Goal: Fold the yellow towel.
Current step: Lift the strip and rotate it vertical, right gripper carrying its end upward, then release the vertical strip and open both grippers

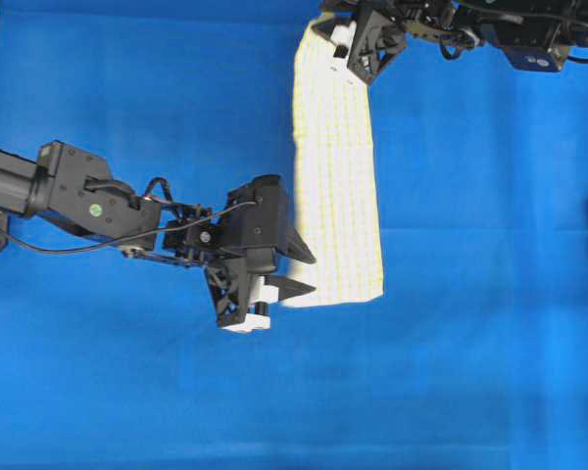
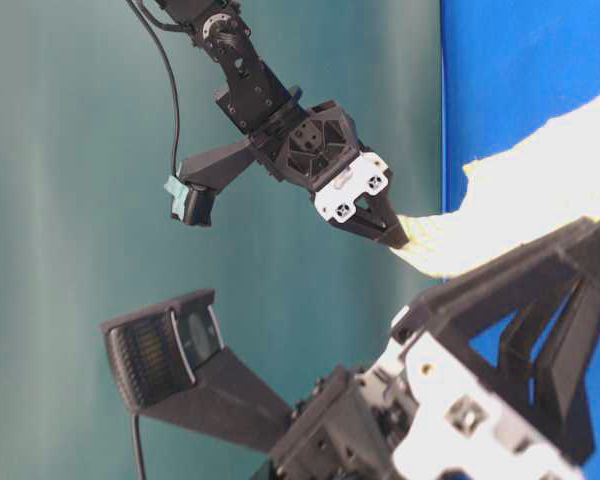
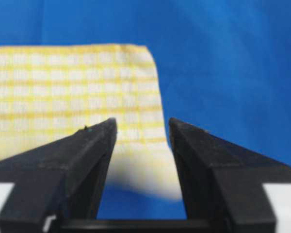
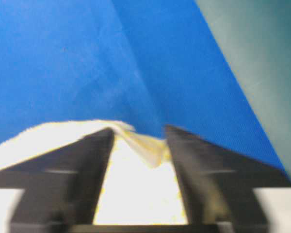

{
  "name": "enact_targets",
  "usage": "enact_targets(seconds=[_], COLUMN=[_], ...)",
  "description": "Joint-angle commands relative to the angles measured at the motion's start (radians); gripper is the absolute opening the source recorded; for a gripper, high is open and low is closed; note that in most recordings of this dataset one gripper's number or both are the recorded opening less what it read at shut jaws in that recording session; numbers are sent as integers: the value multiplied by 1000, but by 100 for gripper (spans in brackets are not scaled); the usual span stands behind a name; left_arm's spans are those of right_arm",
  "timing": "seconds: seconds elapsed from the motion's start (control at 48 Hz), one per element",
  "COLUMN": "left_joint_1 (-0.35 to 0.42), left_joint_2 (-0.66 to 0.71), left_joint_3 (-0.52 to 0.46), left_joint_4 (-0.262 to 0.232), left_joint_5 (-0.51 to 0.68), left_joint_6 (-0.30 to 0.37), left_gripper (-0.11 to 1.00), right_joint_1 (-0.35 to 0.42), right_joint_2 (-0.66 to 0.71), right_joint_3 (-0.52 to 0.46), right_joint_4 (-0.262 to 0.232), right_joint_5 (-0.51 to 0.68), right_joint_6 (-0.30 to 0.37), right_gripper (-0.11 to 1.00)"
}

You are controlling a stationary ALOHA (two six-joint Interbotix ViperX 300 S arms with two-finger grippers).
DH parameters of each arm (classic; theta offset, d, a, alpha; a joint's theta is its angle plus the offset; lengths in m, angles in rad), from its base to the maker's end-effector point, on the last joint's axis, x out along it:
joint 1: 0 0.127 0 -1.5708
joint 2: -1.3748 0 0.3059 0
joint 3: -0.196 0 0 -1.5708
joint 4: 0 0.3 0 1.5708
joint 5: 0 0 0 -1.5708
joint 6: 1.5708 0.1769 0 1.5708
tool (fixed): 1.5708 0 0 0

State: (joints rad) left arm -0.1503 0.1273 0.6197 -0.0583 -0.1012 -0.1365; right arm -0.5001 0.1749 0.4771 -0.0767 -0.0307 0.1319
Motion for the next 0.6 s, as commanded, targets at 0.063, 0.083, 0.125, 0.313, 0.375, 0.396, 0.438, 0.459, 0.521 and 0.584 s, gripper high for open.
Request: enact_targets(seconds=[0.063,0.083,0.125,0.313,0.375,0.396,0.438,0.459,0.521,0.584], left_joint_1=[3,3,3,29,51,58,74,83,114,144], left_joint_2=[-89,-98,-127,-250,-295,-307,-330,-342,-376,-402], left_joint_3=[21,28,43,107,133,141,155,163,184,202], left_joint_4=[0,0,0,-2,0,2,2,2,2,3], left_joint_5=[31,37,57,137,150,152,152,152,152,147], left_joint_6=[2,3,3,3,6,8,8,8,9,9], left_gripper=[57,60,66,73,73,73,73,73,73,73], right_joint_1=[2,2,0,-12,-17,-18,-18,-18,-18,-17], right_joint_2=[-23,-26,-38,-135,-181,-196,-233,-249,-308,-364], right_joint_3=[-14,-12,-8,44,72,83,106,118,164,207], right_joint_4=[-3,-3,-3,-3,-3,-2,-3,-2,-2,0], right_joint_5=[2,2,6,38,48,49,49,49,46,46], right_joint_6=[2,0,0,0,2,2,2,2,6,12], right_gripper=[73,73,72,67,67,67,67,67,67,67])
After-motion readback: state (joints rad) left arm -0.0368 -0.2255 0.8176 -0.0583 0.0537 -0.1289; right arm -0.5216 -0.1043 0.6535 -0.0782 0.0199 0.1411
